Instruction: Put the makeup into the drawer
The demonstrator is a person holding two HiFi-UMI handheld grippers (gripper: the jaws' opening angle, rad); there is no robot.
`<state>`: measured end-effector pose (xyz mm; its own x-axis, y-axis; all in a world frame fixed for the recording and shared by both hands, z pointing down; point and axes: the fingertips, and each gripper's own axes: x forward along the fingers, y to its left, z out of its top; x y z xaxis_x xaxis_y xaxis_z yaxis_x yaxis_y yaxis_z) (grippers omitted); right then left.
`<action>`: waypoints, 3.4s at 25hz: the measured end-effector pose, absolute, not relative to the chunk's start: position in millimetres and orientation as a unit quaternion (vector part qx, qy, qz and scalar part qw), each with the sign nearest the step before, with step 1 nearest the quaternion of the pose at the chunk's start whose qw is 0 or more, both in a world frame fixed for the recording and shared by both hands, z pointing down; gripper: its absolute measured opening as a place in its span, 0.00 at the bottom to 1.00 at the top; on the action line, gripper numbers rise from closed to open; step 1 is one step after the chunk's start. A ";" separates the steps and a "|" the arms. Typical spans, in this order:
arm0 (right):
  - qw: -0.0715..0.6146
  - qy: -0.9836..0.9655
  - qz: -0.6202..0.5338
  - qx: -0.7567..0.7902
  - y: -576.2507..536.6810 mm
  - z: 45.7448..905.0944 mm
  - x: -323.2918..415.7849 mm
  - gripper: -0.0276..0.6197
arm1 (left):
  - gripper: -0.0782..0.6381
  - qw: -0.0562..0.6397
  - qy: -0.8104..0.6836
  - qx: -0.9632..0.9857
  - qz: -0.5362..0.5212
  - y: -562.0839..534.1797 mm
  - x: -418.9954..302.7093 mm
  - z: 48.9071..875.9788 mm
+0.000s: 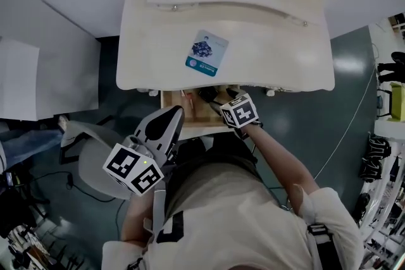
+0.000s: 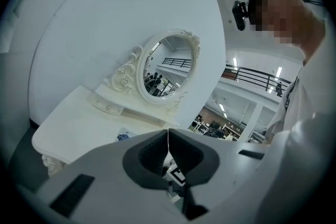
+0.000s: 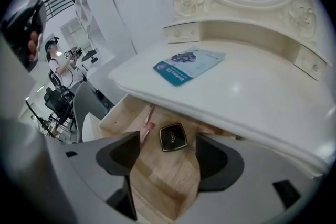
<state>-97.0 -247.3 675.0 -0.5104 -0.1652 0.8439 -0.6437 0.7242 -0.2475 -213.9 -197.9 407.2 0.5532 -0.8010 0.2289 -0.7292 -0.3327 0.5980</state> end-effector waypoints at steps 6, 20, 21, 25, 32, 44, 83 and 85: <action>0.415 -0.850 0.237 0.223 -241.7 629.7 -99.3 0.54 | 0.19 0.314 -0.459 0.829 -0.063 -197.4 -211.1 389.6; 0.478 -0.868 0.024 0.133 -294.3 589.7 -141.8 0.54 | 0.19 0.301 -0.466 0.829 -0.071 -192.2 -216.1 376.9; 0.491 -0.864 0.007 0.114 -292.9 595.0 -145.0 0.54 | 0.19 0.301 -0.467 0.828 -0.071 -191.9 -216.7 377.1; 0.536 -0.841 -0.039 0.056 -289.9 620.1 -151.8 0.54 | 0.19 0.302 -0.471 0.826 -0.072 -192.1 -219.2 377.2; 0.573 -0.814 -0.092 0.021 -290.6 656.5 -148.9 0.54 | 0.19 0.302 -0.475 0.824 -0.073 -190.2 -221.3 377.9; 0.563 -0.813 -0.134 0.056 -284.9 657.2 -146.4 0.54 | 0.19 0.305 -0.469 0.826 -0.070 -191.5 -214.4 381.2; 0.523 -0.834 -0.131 0.119 -275.6 636.2 -136.2 0.09 | 0.19 0.306 -0.472 0.824 -0.066 -191.9 -219.1 385.8; 0.520 -0.837 -0.119 0.122 -274.6 632.5 -136.1 0.09 | 0.19 0.306 -0.473 0.824 -0.066 -191.5 -220.0 386.0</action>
<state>-136.1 -274.6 632.5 -0.4305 -0.3273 0.8412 -0.0798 0.9421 0.3257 -220.0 -191.5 386.0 0.5447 -0.8191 0.1802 -0.7384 -0.3666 0.5660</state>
